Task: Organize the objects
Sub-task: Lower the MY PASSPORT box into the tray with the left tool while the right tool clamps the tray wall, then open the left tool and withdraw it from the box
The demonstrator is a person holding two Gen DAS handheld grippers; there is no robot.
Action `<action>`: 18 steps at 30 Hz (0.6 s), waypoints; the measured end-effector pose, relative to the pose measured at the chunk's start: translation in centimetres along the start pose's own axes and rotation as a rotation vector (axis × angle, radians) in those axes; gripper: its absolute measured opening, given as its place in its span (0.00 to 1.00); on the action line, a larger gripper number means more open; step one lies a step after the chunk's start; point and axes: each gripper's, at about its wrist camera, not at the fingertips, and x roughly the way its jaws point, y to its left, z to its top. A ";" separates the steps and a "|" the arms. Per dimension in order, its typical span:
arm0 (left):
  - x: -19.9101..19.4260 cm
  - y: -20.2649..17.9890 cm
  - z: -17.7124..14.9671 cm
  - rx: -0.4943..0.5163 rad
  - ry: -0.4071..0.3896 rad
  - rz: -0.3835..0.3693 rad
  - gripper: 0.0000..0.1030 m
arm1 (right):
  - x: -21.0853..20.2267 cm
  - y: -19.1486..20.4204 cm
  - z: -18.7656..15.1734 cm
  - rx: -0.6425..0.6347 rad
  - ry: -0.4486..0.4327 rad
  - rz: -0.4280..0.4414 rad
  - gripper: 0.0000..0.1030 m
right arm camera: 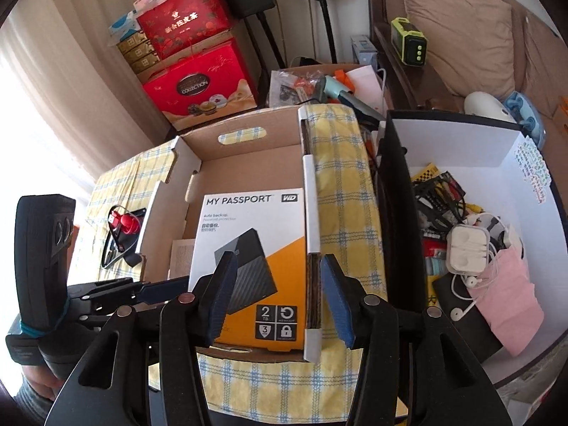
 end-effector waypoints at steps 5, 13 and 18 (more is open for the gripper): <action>-1.1 0.4 -0.3 0.007 -0.010 -0.001 0.41 | 1.0 -1.5 -0.4 0.050 0.026 -0.030 0.49; -6.9 1.3 -1.4 0.043 -0.121 -0.005 0.71 | 2.5 -2.0 -1.6 0.044 0.057 -0.081 0.36; -10.0 3.1 -2.5 0.052 -0.187 0.064 0.73 | 2.3 -2.1 -2.4 0.041 0.054 -0.081 0.36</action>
